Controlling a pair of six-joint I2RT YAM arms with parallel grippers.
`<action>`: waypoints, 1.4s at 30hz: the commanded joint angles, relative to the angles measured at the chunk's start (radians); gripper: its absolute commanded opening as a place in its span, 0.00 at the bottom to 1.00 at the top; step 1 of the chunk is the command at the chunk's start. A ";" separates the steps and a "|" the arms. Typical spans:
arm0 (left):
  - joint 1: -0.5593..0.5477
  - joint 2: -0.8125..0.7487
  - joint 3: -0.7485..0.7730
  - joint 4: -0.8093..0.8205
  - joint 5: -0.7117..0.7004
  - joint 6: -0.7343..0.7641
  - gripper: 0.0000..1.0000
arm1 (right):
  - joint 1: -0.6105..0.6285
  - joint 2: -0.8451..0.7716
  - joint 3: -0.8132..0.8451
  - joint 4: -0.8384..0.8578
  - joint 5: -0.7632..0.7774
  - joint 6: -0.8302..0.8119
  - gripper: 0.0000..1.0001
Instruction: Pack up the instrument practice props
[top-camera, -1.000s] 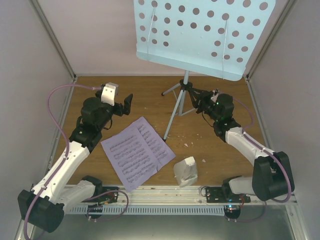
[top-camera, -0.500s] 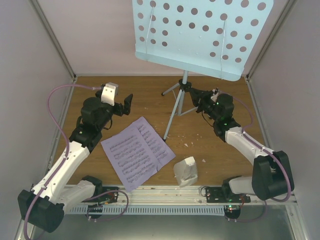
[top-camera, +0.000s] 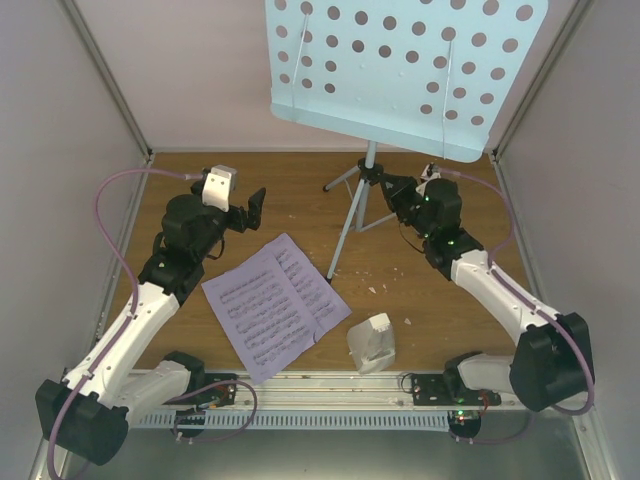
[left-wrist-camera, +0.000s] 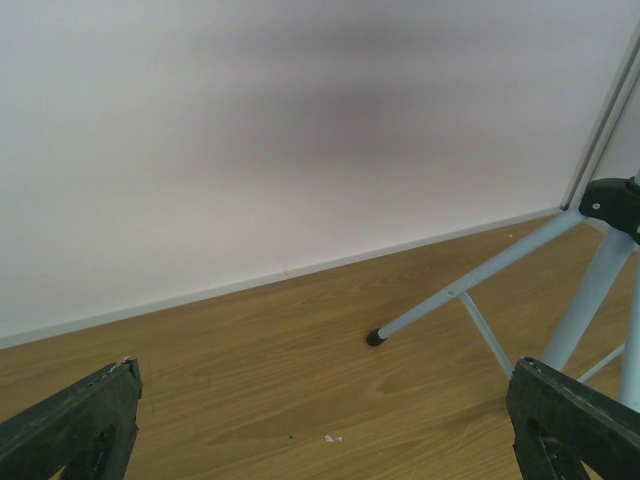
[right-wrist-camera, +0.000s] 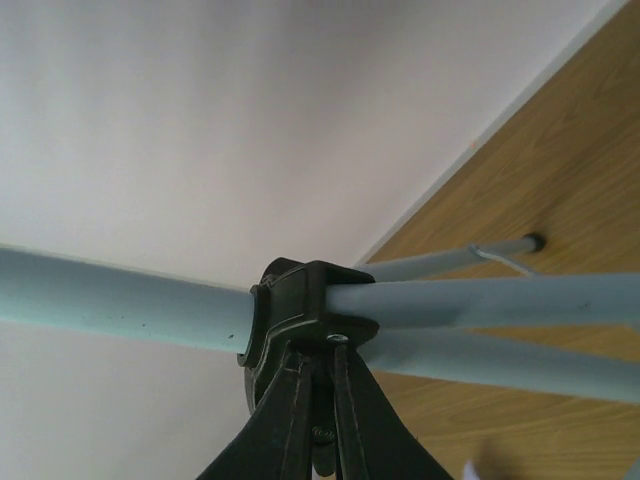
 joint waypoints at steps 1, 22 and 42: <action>-0.011 -0.006 -0.010 0.050 -0.009 0.009 0.99 | 0.029 -0.046 0.029 -0.014 0.175 -0.305 0.00; -0.013 0.000 -0.010 0.049 -0.009 0.009 0.99 | 0.133 -0.067 0.030 0.019 0.365 -0.852 0.05; -0.025 -0.001 -0.023 0.061 0.009 0.009 0.99 | -0.227 -0.448 -0.437 0.245 0.077 -0.724 0.88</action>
